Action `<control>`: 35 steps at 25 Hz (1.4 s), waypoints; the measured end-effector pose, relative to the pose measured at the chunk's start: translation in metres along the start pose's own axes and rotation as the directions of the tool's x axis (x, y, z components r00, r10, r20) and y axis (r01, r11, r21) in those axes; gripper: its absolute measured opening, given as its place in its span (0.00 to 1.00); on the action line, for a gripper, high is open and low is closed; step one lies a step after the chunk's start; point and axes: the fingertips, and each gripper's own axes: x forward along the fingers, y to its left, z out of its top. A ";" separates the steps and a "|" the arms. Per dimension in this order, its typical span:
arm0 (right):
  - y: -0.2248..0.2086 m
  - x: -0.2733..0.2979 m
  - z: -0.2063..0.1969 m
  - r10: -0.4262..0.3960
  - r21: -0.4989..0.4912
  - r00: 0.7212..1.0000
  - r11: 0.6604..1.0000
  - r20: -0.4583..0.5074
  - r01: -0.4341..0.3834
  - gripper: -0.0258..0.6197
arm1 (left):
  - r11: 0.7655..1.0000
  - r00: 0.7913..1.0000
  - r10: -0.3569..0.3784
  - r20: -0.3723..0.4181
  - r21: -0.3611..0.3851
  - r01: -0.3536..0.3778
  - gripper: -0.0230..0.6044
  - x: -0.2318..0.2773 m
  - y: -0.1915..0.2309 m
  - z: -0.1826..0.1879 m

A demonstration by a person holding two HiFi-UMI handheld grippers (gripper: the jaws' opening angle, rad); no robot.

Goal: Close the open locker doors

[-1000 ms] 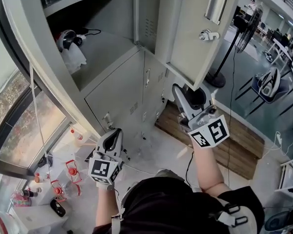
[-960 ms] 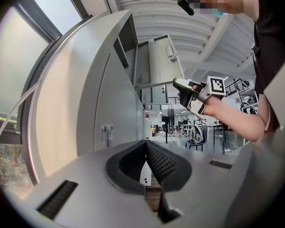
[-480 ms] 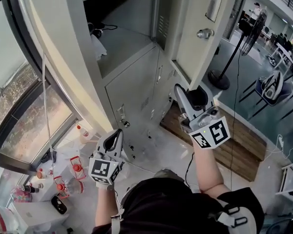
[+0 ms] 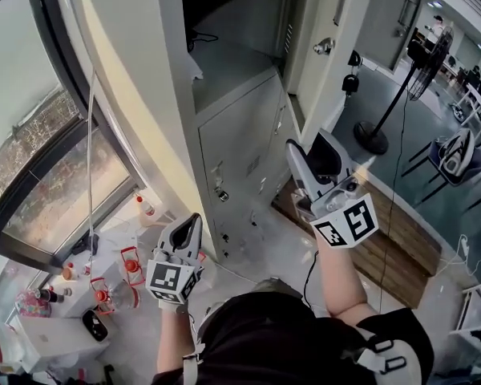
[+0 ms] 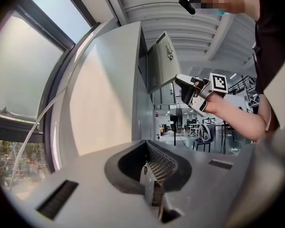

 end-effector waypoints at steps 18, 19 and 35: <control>0.050 0.037 -0.006 0.146 0.073 0.988 0.986 0.055 -0.149 0.29 | 0.981 0.981 0.195 -0.016 -0.010 -0.195 0.05 -0.071 0.027 -0.010; 0.053 0.041 -0.008 0.154 0.077 0.986 0.984 0.057 -0.159 0.29 | 0.979 0.979 0.203 -0.018 -0.012 -0.204 0.05 -0.074 0.029 -0.011; 0.070 0.079 -0.020 0.223 0.109 0.971 0.967 0.086 -0.232 0.27 | 0.943 0.943 0.333 -0.024 0.009 -0.333 0.05 -0.111 0.046 -0.019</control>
